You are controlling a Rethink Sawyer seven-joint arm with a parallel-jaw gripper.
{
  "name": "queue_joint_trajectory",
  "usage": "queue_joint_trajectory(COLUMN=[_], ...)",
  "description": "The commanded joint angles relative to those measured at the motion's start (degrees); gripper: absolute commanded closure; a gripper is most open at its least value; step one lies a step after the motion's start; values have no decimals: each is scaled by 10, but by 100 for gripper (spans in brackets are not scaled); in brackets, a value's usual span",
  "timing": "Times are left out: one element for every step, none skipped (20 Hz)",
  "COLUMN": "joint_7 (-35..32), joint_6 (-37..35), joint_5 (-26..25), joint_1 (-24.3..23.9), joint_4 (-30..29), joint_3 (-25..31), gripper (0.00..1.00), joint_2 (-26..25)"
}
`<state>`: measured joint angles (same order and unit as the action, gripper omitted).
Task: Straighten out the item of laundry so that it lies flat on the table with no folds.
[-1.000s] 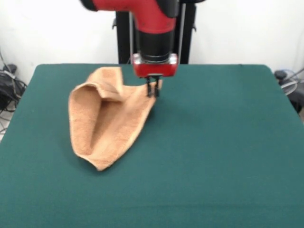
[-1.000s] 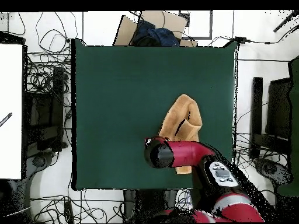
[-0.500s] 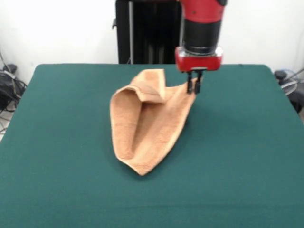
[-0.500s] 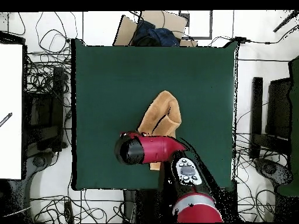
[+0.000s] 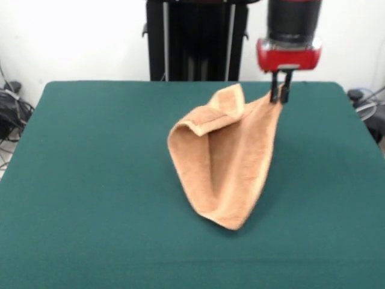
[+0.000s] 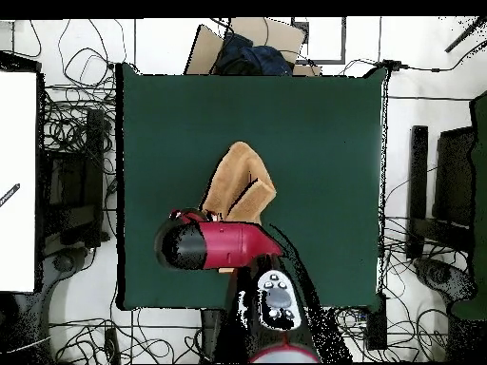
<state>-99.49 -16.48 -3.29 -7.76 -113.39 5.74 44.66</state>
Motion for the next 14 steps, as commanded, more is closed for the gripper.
queue_joint_trajectory(joint_7=[-164, -159, -158, -157, -156, -151, -152, -154, -151, -147, -147, -147, -138, -132], joint_6=[-167, -172, -161, -151, -135, -108, -74, -29, 20, 61, 97, 119, 131, 139], joint_5=[70, 74, 80, 86, 86, 95, 99, 101, 100, 98, 91, 85, 78, 79], joint_1=[40, 39, 37, 35, 36, 25, 22, 14, -1, -17, -21, -23, -31, -42], joint_4=[-15, -16, -21, -27, -29, -43, -56, -67, -77, -81, -79, -79, -79, -83], joint_3=[-43, -42, -40, -37, -38, -25, -20, -8, 11, 30, 36, 37, 46, 57], gripper=[100, 100, 100, 100, 100, 100, 100, 100, 100, 100, 100, 100, 100, 0], joint_2=[123, 127, 125, 123, 117, 107, 94, 72, 45, 20, -1, -6, -11, -13])
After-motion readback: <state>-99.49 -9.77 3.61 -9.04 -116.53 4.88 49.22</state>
